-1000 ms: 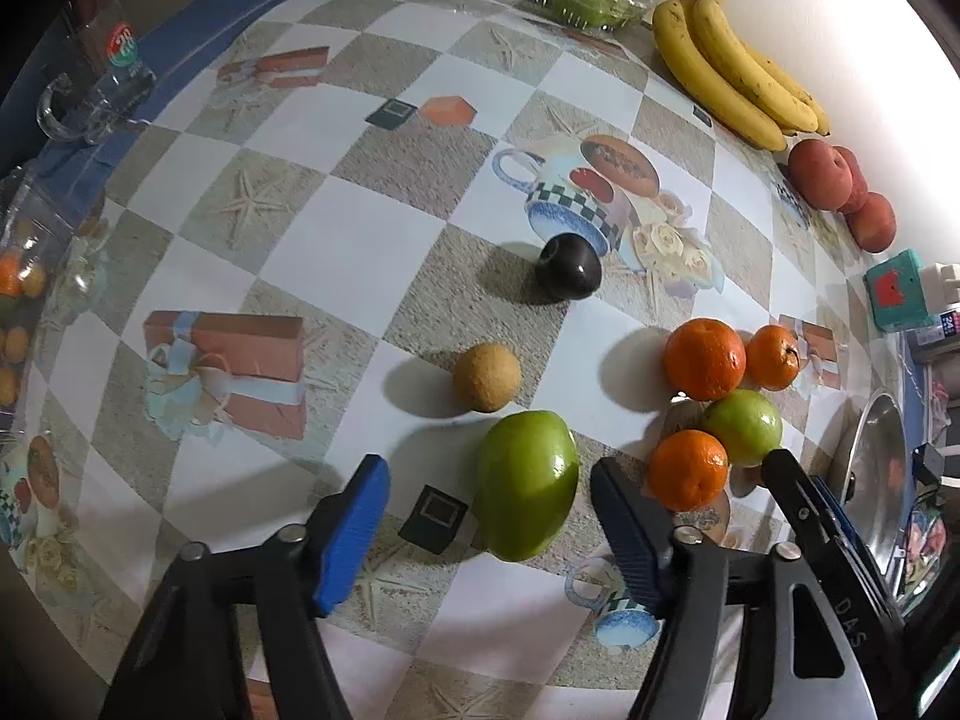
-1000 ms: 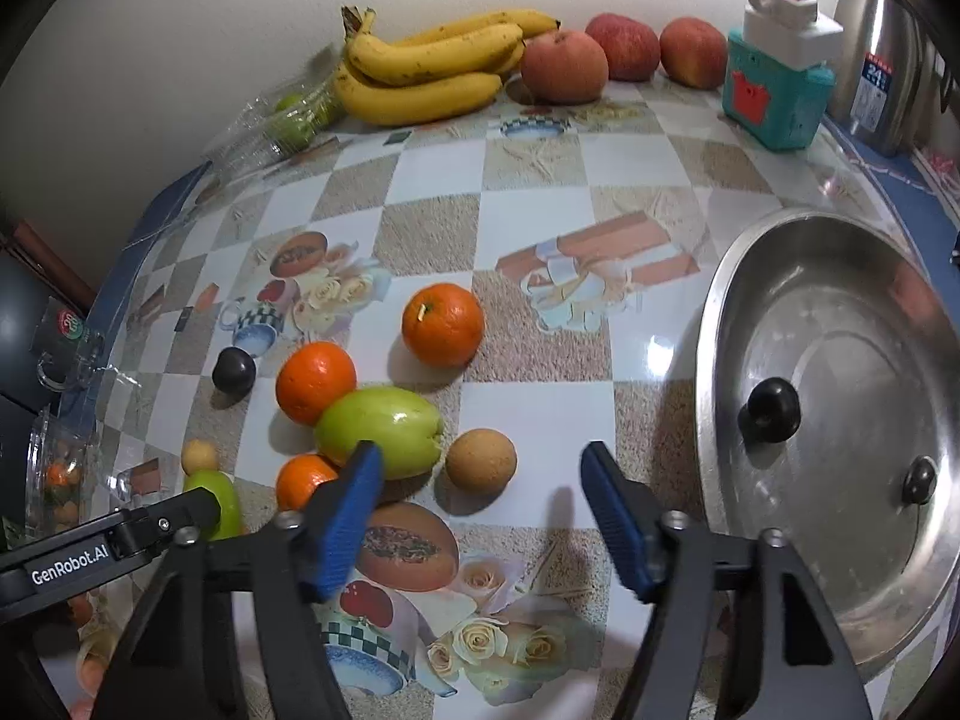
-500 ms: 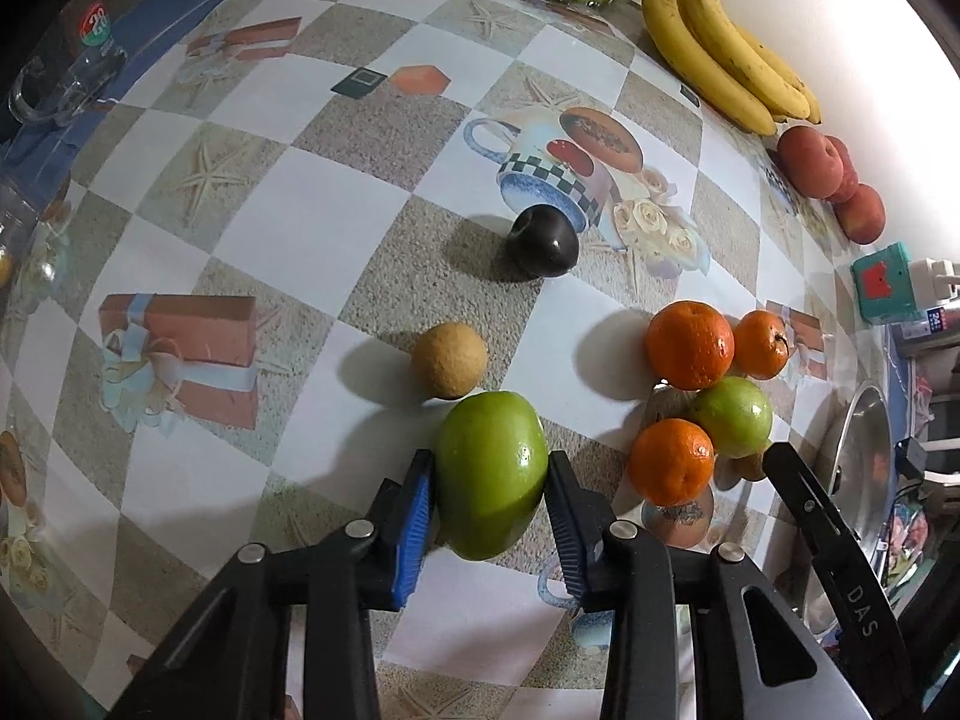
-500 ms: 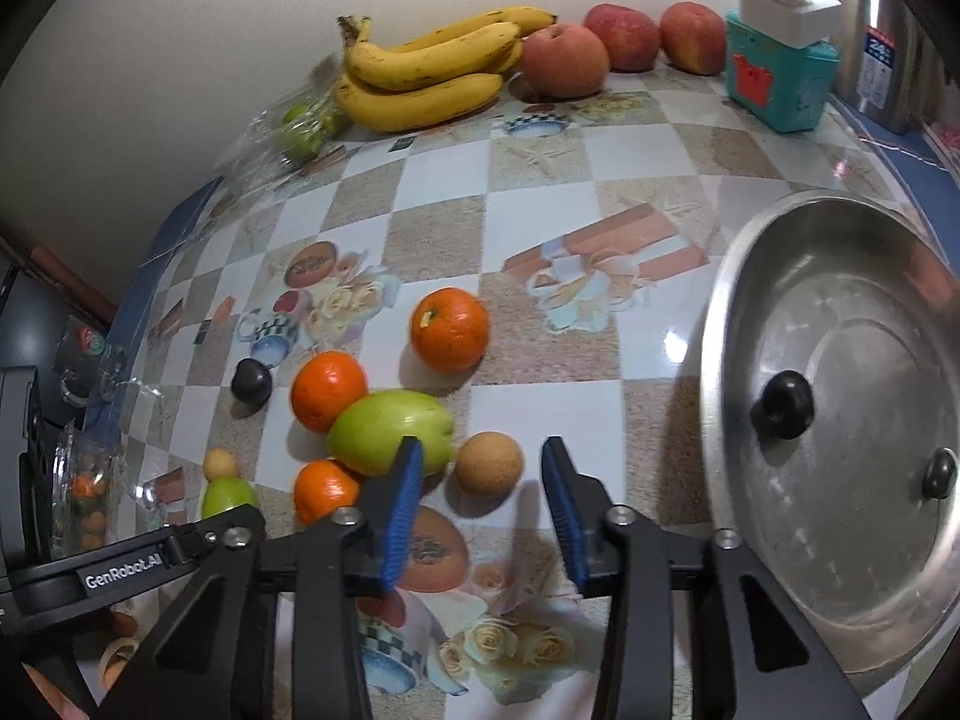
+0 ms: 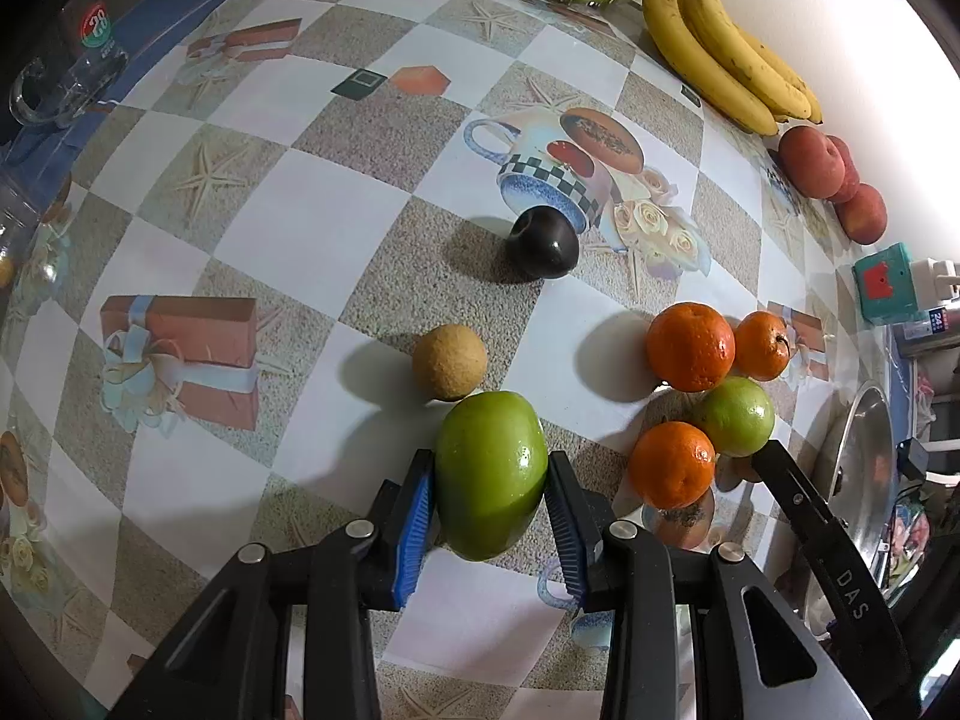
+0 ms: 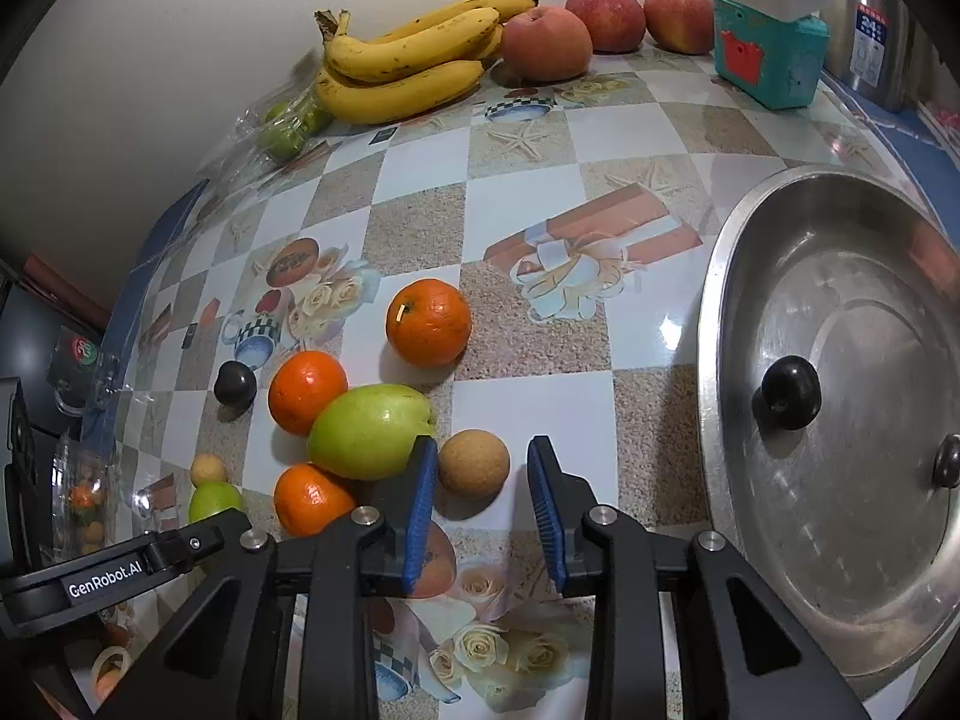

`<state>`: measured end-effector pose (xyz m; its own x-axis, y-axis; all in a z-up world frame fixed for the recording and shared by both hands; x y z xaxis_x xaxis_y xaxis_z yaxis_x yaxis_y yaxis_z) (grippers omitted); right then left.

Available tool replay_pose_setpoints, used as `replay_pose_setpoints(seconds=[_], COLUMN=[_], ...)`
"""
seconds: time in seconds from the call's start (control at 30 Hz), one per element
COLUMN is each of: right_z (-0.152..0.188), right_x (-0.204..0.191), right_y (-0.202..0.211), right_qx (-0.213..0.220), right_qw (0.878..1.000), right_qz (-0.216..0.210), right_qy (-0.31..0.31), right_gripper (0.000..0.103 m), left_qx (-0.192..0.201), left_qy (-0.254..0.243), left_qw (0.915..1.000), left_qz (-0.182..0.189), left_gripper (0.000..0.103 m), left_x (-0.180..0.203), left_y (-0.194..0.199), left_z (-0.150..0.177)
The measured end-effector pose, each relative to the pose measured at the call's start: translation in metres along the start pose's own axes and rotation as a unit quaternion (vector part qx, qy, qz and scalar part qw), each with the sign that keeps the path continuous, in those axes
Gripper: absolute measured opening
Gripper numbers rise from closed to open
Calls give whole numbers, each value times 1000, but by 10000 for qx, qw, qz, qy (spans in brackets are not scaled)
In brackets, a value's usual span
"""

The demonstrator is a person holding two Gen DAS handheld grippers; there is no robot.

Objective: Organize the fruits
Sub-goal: 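Grasp the brown kiwi with the right gripper while the left gripper holds the mango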

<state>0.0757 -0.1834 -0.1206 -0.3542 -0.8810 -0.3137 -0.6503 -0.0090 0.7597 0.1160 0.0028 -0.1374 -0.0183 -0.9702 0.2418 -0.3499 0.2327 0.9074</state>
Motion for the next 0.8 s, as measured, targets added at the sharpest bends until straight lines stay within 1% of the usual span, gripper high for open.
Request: replay_pose_setpoints(seconds=[0.1, 0.23, 0.4, 0.57, 0.8], right_z=[0, 0, -3, -13, -25], right_x=[-1, -2, 1, 5, 19], right_y=[0, 0, 4, 16, 33], right_qx=[-11, -12, 29, 161, 298], right_qw=[9999, 9999, 9998, 9990, 9975], right_qz=[-93, -99, -127, -206, -118], right_qy=[-67, -36, -172, -365, -630], right_gripper=[26, 26, 25, 25, 25], left_qx=[5, 5, 21, 202, 508], left_qy=[-12, -7, 26, -26, -112], left_qw=[10000, 10000, 10000, 9997, 9984], left_qz=[-7, -8, 8, 99, 225], left_gripper=[39, 39, 39, 39, 39], left_x=[0, 0, 1, 6, 16], left_y=[0, 0, 2, 13, 34], left_z=[0, 0, -1, -8, -16])
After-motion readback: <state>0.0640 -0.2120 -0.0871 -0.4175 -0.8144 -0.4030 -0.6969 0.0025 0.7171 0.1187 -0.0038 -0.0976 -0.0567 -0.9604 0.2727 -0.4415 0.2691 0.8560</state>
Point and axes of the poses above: each gripper's, at about its wrist camera, not at the fingertips, and y roughly against the way its jaws point, x to its right, z to its underside, the point moved 8 cm from there along -y, roughly the way its jaws point, and after that the axes turned 14 degrees about x, right-handed, at the moved point
